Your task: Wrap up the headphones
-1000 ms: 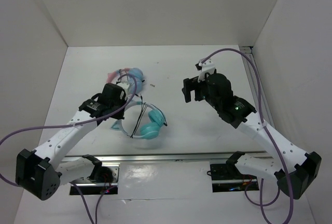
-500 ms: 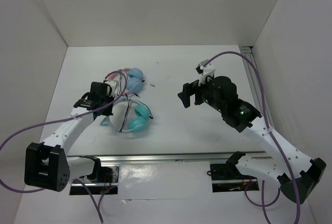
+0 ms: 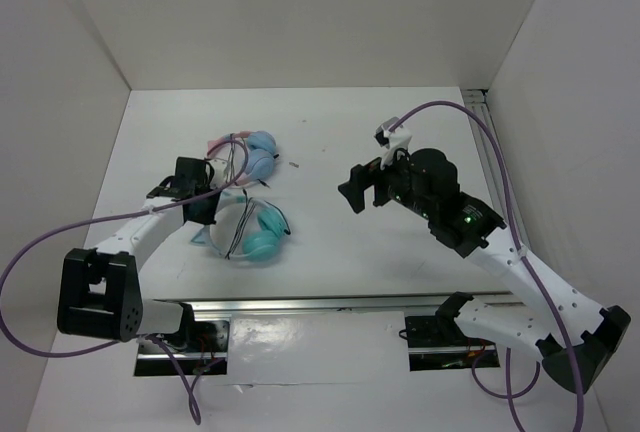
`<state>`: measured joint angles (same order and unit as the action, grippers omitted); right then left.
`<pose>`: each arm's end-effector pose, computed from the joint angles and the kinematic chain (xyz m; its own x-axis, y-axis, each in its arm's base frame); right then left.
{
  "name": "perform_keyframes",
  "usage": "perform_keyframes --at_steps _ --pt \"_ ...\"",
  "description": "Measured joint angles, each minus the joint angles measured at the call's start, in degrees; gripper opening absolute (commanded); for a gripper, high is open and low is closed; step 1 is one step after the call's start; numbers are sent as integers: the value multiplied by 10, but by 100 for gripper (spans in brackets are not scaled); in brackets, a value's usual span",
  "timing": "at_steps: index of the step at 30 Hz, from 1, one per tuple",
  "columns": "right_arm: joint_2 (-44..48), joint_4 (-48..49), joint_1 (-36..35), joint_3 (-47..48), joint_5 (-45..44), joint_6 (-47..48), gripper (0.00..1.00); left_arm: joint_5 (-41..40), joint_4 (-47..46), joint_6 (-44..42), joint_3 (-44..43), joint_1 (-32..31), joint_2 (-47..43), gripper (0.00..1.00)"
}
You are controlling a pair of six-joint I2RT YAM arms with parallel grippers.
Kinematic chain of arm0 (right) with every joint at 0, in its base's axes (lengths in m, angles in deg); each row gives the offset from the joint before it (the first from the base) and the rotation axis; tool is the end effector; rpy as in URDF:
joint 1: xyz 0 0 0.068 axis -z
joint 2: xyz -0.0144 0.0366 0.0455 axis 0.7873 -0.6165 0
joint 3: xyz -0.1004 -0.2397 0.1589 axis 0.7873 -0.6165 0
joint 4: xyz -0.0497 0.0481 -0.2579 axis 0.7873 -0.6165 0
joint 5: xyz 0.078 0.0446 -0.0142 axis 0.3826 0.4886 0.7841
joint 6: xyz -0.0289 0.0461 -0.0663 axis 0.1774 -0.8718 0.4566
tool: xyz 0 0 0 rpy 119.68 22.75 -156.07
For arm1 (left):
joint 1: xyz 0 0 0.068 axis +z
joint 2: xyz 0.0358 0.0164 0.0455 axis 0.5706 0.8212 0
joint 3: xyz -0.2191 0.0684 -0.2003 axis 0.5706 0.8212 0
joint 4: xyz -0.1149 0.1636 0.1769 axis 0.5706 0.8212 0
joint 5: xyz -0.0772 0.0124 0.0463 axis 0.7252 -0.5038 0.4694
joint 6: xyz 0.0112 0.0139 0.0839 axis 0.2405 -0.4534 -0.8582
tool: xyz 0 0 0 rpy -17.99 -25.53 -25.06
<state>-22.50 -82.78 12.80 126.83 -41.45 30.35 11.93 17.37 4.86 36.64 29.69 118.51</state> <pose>0.1856 0.1530 0.3838 -0.2873 -0.1058 -0.9520 -0.6208 0.7775 0.1009 0.2791 -0.0227 0.1981 -0.8038 0.1448 -0.5771 0.1309 0.9892 0.0658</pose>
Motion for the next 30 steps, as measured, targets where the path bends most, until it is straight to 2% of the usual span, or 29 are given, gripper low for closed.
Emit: perform_keyframes --at_steps 3,8,14,15,16,17,18,25,30 --pt "2 0 -2 0 4 0 100 -20 -6 2 0 1 4 6" --pt "2 0 -7 0 6 2 100 -46 -9 15 0 5 12 24" --pt "3 0 -11 0 6 2 100 -89 -8 27 0 7 9 36" --pt "3 0 -11 0 6 2 100 -97 -8 29 0 7 7 41" --pt "3 0 -11 0 6 2 100 -104 -8 31 0 8 2 54" --pt "3 0 -11 0 6 2 100 -111 -9 32 0 8 -3 93" --pt "3 0 -11 0 6 2 100 -116 -9 31 0 8 -9 100" --pt "3 0 -11 0 6 2 100 -118 -2 46 -6 9 -44 100" --pt "2 -10 -13 5 -11 0 100 -113 40 81 -70 9 -96 100"
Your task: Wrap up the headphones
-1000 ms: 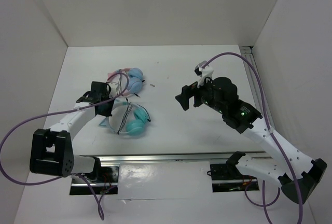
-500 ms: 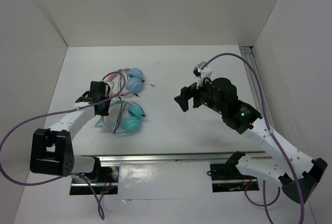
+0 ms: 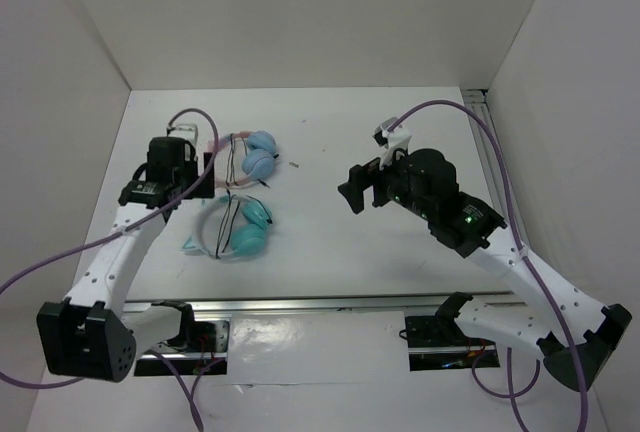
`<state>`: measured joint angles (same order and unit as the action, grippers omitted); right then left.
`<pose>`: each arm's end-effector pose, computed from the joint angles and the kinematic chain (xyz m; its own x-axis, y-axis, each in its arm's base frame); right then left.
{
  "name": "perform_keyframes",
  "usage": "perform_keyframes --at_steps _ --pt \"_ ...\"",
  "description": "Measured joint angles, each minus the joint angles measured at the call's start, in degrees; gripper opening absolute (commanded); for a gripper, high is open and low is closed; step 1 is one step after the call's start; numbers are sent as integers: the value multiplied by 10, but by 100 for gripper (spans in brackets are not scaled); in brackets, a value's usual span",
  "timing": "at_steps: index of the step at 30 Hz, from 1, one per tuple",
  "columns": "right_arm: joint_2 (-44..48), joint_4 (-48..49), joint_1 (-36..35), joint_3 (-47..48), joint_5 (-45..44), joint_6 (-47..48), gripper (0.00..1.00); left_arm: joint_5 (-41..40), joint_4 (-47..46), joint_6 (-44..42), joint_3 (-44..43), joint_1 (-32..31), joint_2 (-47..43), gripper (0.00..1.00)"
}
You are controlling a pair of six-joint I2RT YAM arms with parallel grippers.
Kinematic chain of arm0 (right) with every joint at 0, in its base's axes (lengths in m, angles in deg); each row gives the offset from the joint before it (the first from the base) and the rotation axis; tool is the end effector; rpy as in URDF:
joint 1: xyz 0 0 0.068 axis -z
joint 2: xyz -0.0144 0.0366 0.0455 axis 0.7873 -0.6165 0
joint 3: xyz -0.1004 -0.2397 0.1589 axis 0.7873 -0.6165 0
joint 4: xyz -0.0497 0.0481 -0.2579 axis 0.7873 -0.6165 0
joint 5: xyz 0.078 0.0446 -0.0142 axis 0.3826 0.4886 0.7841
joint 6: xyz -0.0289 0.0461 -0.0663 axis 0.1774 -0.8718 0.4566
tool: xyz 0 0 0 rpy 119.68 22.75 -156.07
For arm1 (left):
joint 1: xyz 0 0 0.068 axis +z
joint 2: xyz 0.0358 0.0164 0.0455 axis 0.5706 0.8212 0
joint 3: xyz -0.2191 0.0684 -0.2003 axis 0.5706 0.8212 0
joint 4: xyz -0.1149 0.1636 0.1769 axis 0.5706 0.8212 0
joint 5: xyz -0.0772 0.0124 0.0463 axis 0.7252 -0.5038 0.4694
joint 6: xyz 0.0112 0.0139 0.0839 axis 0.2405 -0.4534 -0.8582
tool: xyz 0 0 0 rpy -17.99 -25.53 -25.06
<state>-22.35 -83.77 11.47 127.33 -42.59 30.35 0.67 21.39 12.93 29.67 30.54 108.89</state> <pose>0.1816 0.1550 0.3853 -0.2877 -0.1149 -0.9508 -0.6239 0.7757 0.0950 0.2695 -0.0031 0.2784 -0.6588 -0.0175 -0.7521 -0.1388 0.9854 0.0986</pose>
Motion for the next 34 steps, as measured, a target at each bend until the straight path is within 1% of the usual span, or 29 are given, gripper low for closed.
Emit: perform_keyframes --at_steps 3,6,8,12,16,18,22,27,34 --pt "-3 -23 -3 22 -25 -5 100 1 40 56 -75 0 -34 100" --pt "-8 -58 -4 68 -64 -14 100 27 75 106 -147 0 -72 100" --pt "-8 -81 -10 99 -92 -23 100 64 98 127 -165 1 -117 100" --pt "2 -129 -23 151 -131 -47 100 121 151 139 -178 1 -233 100" --pt "32 -176 -27 167 -153 -69 100 168 185 141 -195 1 -336 100" --pt "51 -202 -28 166 -158 -75 100 187 199 142 -205 1 -374 100" --pt "97 -228 -28 154 -163 -80 100 212 223 145 -208 1 -414 100" --pt "144 -261 -28 148 -183 -82 100 223 246 156 -208 1 -427 100" --pt "146 -298 -28 144 -205 -82 100 207 273 158 -216 -1 -426 100"
